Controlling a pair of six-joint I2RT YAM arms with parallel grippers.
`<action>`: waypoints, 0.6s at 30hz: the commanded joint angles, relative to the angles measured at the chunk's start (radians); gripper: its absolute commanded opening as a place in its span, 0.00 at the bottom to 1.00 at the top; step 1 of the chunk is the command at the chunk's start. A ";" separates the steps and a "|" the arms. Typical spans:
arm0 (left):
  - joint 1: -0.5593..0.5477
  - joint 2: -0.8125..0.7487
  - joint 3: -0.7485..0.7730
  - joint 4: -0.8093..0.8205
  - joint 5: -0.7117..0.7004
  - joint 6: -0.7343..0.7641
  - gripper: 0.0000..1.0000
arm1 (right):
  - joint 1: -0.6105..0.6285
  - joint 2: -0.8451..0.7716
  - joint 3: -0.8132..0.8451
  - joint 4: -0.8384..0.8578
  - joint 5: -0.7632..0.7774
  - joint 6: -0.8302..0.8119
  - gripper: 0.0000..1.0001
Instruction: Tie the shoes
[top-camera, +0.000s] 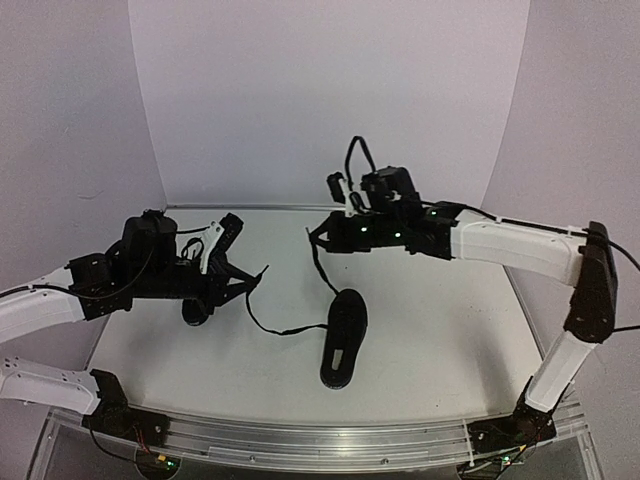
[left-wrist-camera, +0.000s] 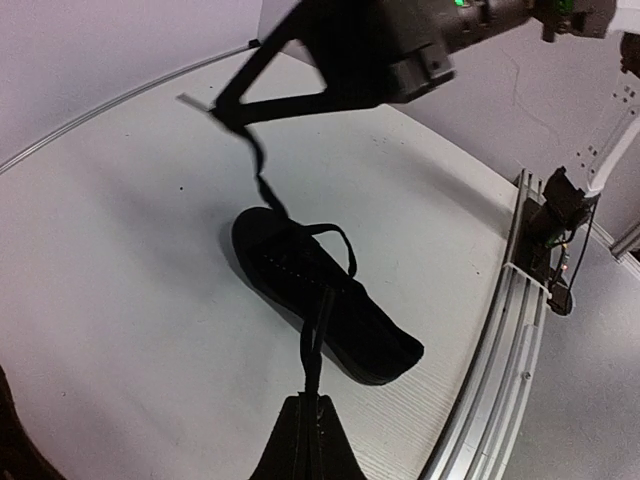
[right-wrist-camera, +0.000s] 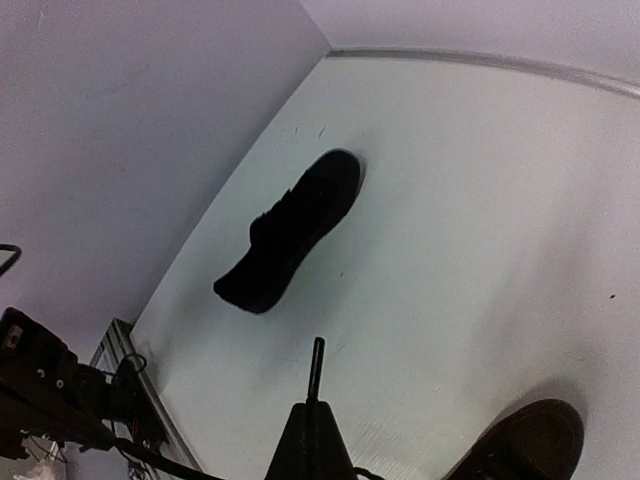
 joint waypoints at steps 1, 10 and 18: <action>-0.029 -0.053 -0.014 0.017 -0.047 0.025 0.00 | 0.078 0.192 0.181 0.013 -0.059 0.015 0.11; -0.030 -0.073 -0.041 0.011 -0.056 0.030 0.00 | 0.051 0.120 0.095 -0.019 -0.066 -0.001 0.76; -0.031 0.083 -0.016 0.058 -0.071 0.083 0.00 | -0.064 -0.087 -0.207 -0.073 -0.043 -0.028 0.67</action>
